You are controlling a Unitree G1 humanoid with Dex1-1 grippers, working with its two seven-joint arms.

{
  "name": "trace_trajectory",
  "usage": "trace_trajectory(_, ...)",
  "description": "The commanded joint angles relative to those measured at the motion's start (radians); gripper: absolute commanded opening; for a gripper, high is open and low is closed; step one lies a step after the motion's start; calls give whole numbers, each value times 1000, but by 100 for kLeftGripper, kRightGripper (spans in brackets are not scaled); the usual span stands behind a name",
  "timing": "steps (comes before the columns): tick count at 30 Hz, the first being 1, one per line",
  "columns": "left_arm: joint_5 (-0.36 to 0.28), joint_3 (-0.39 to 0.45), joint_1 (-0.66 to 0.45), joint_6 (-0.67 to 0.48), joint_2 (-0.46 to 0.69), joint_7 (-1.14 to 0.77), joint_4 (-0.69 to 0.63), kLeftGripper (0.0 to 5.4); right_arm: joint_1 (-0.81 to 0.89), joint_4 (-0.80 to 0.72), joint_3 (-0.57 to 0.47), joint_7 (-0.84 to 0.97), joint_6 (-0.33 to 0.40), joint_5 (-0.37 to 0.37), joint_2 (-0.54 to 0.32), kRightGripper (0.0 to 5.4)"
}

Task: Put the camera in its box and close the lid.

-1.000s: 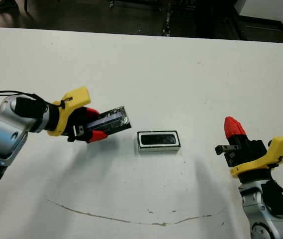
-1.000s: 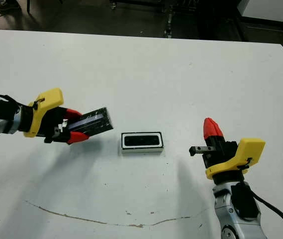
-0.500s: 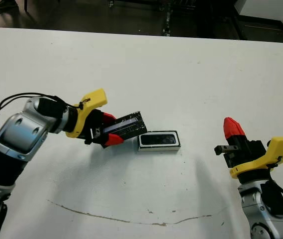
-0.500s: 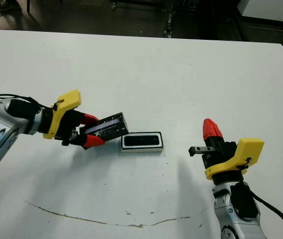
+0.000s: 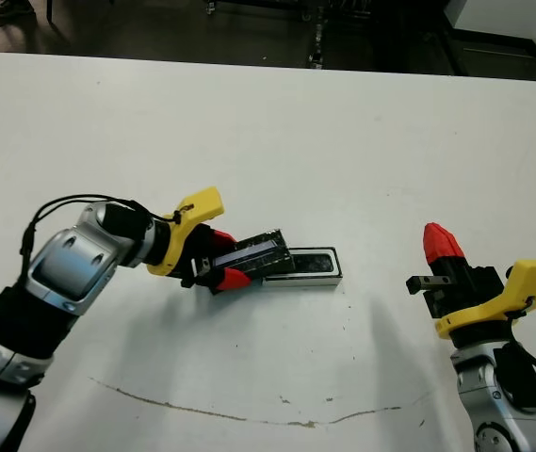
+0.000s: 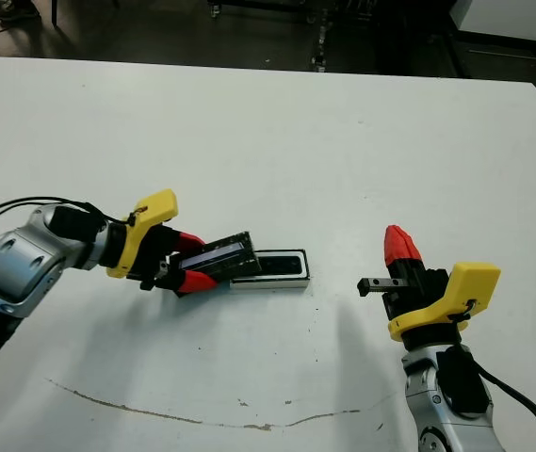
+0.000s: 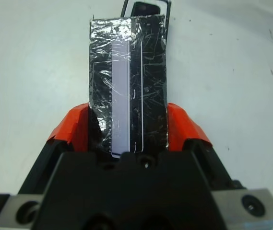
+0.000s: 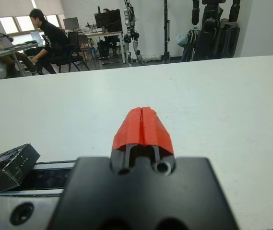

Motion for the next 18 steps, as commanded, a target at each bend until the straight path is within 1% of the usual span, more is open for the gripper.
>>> trace_trajectory(1, 0, -28, 31, 14, -23, 8, 14, 317, 12, -6, -5, -7, 13, -1, -12, 0)
trace_trajectory(4, -1, -29, 38, 1, -35, 12, 14, 317, 14, -8, -3, -10, 12, -1, -8, 0)
trace_trajectory(10, -7, -41, 27, 35, -59, 22, 14, 317, 16, -9, -5, -8, 12, 4, -10, 0)
trace_trajectory(18, -5, -63, 34, 9, -70, 13, -27, 317, 16, -15, -8, -15, 27, 9, -12, 0)
